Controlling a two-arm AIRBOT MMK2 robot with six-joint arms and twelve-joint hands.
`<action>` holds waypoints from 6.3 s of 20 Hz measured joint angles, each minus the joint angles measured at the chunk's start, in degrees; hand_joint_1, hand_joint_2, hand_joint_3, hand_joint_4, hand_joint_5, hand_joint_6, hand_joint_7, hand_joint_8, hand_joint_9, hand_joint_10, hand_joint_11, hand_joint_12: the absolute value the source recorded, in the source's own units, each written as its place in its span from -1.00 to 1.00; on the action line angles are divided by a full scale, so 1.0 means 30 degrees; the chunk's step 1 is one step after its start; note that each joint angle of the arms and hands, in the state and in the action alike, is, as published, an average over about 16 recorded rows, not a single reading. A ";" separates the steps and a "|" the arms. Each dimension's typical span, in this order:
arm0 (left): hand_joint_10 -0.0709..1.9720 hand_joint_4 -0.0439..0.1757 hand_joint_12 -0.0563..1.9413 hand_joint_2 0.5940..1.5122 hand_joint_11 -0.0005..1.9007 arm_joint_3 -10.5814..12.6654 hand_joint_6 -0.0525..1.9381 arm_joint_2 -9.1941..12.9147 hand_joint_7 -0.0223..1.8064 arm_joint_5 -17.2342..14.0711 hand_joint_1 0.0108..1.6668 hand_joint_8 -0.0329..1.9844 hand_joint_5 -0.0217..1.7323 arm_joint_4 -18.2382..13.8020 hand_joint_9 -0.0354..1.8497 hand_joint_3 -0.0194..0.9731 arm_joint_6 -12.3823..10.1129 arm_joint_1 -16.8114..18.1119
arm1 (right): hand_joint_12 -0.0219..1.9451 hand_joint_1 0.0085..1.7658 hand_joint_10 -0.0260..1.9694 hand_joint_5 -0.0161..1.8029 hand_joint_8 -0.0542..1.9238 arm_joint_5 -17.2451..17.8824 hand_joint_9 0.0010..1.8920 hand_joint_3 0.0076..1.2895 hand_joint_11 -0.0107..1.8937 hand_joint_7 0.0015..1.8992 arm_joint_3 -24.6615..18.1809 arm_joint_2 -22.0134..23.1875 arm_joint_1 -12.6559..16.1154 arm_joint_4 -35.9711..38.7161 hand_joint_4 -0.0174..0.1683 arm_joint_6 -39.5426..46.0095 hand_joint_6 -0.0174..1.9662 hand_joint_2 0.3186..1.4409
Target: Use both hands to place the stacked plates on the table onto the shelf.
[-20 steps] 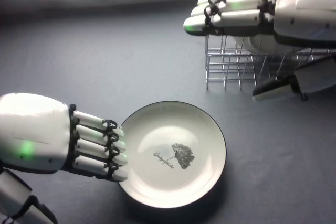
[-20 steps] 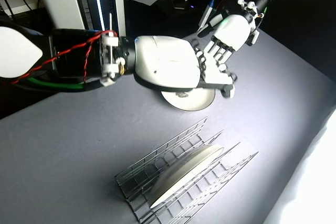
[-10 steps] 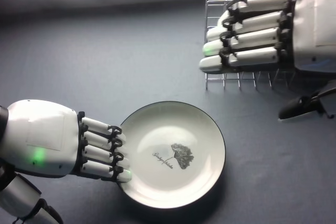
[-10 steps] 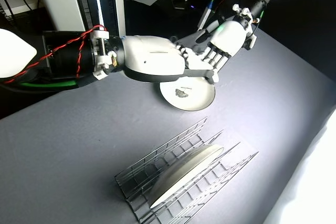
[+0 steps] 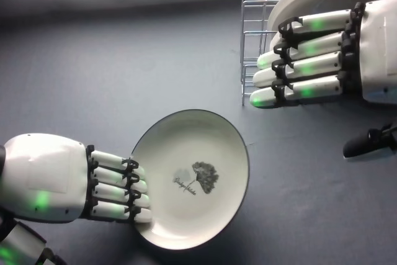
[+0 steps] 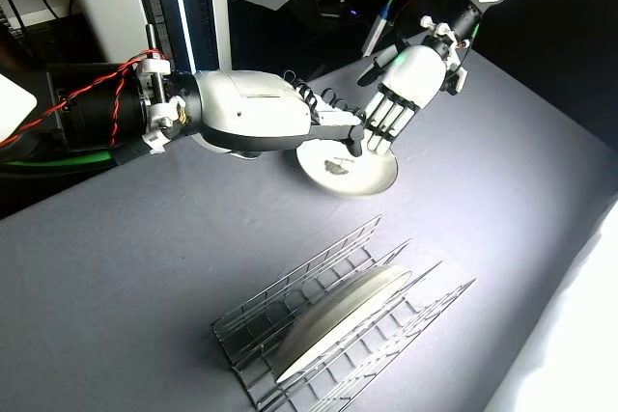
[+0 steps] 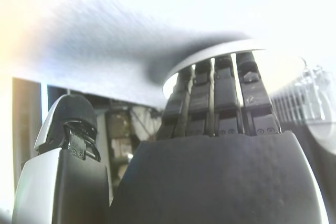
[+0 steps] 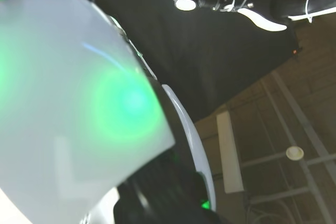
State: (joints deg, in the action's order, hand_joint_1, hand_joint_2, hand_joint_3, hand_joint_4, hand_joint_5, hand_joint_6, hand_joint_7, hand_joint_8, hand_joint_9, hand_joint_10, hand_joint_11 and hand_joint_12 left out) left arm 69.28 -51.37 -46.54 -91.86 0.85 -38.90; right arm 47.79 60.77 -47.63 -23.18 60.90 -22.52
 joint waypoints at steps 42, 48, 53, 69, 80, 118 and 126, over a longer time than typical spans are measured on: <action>-0.94 -0.69 -0.64 0.30 -0.98 0.0036 -0.98 -0.0111 -0.85 0.0093 -0.98 -0.98 -0.90 0.1004 -0.82 -0.95 0.0727 -0.0921 | 0.27 0.27 -0.95 -0.61 -0.93 -0.4143 -0.58 -0.99 -0.98 -0.60 0.2780 -0.7047 -0.1117 0.1956 -0.78 -0.0984 -0.95 0.29; -0.94 -0.69 -0.65 0.29 -0.98 0.0080 -0.98 -0.0110 -0.85 0.0047 -0.98 -0.98 -0.89 0.1264 -0.82 -0.95 0.0743 -0.0920 | 0.18 0.29 -0.95 -0.64 -0.93 -0.4564 -0.63 -0.99 -0.98 -0.65 0.2881 -0.7513 -0.0705 0.1932 -0.78 -0.1110 -0.95 0.31; -0.94 -0.68 -0.66 0.28 -0.98 0.0186 -0.98 -0.0109 -0.84 -0.0095 -0.98 -0.98 -0.89 0.1636 -0.82 -0.95 0.0745 -0.0960 | 0.12 0.31 -0.96 -0.66 -0.93 -0.4934 -0.66 -0.99 -0.97 -0.69 0.2835 -0.7815 -0.0502 0.1926 -0.78 -0.1140 -0.95 0.32; -0.94 -0.67 -0.67 0.28 -0.98 0.0430 -0.98 -0.0106 -0.85 -0.0417 -0.98 -0.98 -0.88 0.2571 -0.83 -0.95 0.0778 -0.1768 | 0.16 0.33 -0.96 -0.64 -0.93 -0.5551 -0.65 -0.99 -0.97 -0.68 0.2455 -0.8153 -0.0586 0.1867 -0.78 -0.1164 -0.95 0.33; -0.94 -0.67 -0.69 0.28 -0.98 0.0429 -0.98 -0.0105 -0.85 -0.0424 -0.98 -0.98 -0.88 0.2734 -0.83 -0.95 0.0780 -0.1989 | 0.19 0.33 -0.96 -0.62 -0.93 -0.5895 -0.62 -0.99 -0.97 -0.64 0.2443 -0.8536 -0.0688 0.1838 -0.78 -0.1167 -0.95 0.33; -0.91 -0.57 -0.61 0.29 -0.98 -0.2820 -0.94 0.4316 -0.78 0.2276 -0.99 -0.97 -0.80 -0.0442 -0.79 -0.95 0.0780 0.5582 | 0.22 0.51 0.10 0.04 -0.28 -0.6139 0.06 -0.99 -0.15 0.12 0.0254 -0.6831 0.1689 -0.0390 -0.79 -0.1255 -0.17 0.17; -0.91 -0.57 -0.61 0.28 -0.98 -0.3124 -0.94 0.4892 -0.78 0.3547 -1.00 -0.97 -0.79 -0.1764 -0.79 -0.95 0.1483 0.5560 | 0.23 0.54 0.08 0.11 -0.21 -0.6356 0.04 -0.99 -0.17 0.19 -0.1005 -0.5633 0.2222 -0.3914 -0.83 -0.1258 -0.13 0.20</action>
State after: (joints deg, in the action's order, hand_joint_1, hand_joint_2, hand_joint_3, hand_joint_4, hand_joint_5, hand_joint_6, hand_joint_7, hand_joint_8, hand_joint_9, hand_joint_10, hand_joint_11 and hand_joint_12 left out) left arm 59.91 -36.69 -35.90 -97.16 5.30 -22.22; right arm 28.72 57.75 -64.53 -16.51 49.16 -26.30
